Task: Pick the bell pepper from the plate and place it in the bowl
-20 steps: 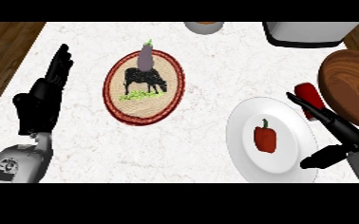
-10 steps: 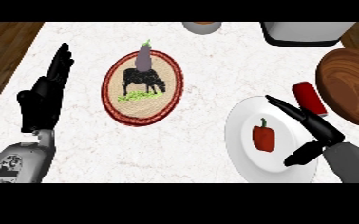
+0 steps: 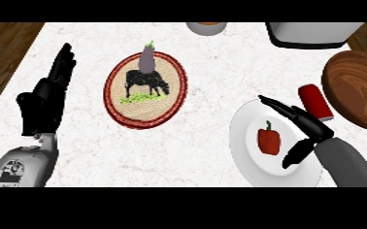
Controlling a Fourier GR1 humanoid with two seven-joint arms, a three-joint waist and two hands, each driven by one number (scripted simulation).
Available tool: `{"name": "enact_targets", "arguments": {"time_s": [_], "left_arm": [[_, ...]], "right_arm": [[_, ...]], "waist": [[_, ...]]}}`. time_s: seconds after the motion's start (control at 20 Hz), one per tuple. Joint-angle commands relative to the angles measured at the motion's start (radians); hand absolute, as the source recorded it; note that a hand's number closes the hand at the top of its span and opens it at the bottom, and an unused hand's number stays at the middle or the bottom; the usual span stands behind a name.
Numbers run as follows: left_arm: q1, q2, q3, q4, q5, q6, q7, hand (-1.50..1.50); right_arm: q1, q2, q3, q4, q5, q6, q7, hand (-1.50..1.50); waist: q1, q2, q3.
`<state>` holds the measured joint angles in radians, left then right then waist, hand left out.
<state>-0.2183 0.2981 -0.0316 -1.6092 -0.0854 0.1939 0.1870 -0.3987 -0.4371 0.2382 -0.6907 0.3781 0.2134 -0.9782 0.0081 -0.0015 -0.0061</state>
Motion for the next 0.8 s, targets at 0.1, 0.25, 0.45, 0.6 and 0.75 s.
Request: {"name": "enact_targets", "arguments": {"time_s": [0.1, 0.25, 0.45, 0.6, 0.75], "left_arm": [[0.039, 0.030, 0.048, -0.043, 0.030, -0.054, 0.008, 0.00], [-0.039, 0.009, 0.046, 0.043, 0.005, -0.039, -0.003, 0.00], [-0.034, -0.031, 0.012, 0.000, -0.030, -0.008, 0.024, 0.00], [-0.031, 0.006, 0.057, 0.045, -0.008, -0.041, -0.005, 0.00], [-0.004, -0.010, 0.046, 0.023, -0.021, -0.032, -0.019, 0.00]], "right_arm": [[-0.032, 0.047, 0.033, -0.012, 0.075, -0.044, -0.059, 1.50], [0.015, 0.072, 0.004, 0.006, 0.064, -0.115, -0.129, 1.50], [-0.008, 0.087, -0.003, 0.023, 0.072, -0.116, -0.125, 1.50], [0.029, 0.096, -0.008, 0.002, 0.058, -0.121, -0.162, 1.50], [0.033, 0.051, -0.034, -0.034, 0.032, -0.086, -0.184, 1.50]], "waist": [[0.004, 0.002, 0.007], [-0.008, 0.004, 0.007], [-0.005, 0.003, 0.007], [-0.009, 0.004, 0.007], [-0.009, 0.003, 0.007]]}}
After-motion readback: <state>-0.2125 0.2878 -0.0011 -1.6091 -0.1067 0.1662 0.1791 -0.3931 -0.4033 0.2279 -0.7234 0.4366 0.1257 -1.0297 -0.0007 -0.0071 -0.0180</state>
